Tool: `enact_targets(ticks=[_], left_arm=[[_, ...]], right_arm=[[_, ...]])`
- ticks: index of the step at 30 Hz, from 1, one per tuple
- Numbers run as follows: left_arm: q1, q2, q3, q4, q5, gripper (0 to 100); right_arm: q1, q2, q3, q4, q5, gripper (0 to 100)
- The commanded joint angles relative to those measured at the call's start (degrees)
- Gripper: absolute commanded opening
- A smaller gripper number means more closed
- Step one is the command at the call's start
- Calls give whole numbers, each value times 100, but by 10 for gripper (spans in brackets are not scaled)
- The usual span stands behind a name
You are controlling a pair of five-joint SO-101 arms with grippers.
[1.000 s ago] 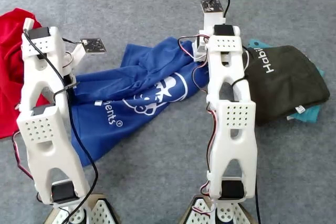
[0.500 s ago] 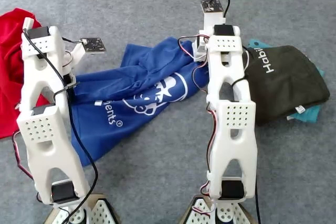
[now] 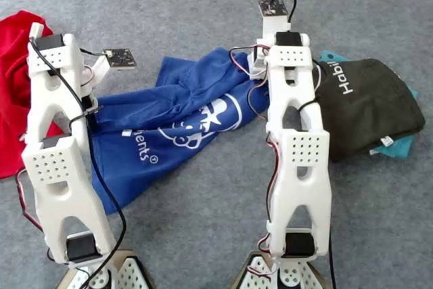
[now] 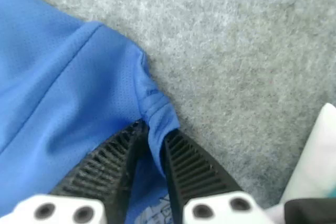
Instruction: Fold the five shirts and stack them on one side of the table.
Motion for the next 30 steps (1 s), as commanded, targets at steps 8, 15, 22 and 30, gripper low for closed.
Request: enact_targets(ticks=[8,15,22,30], left_arm=[[-22,-53,-180,35,-70,145],[-4,-53,-180,44,-70,88],[-4,-53,-180,62,-62,77],[-31,-123,-242,79,-53,29]], right_arm=[[-53,-31,-163,-79,-44,15],[-53,-31,-163,-79,-44,15],[-53,-31,-163,-79,-44,15],[-53,-31,-163,-79,-44,15]])
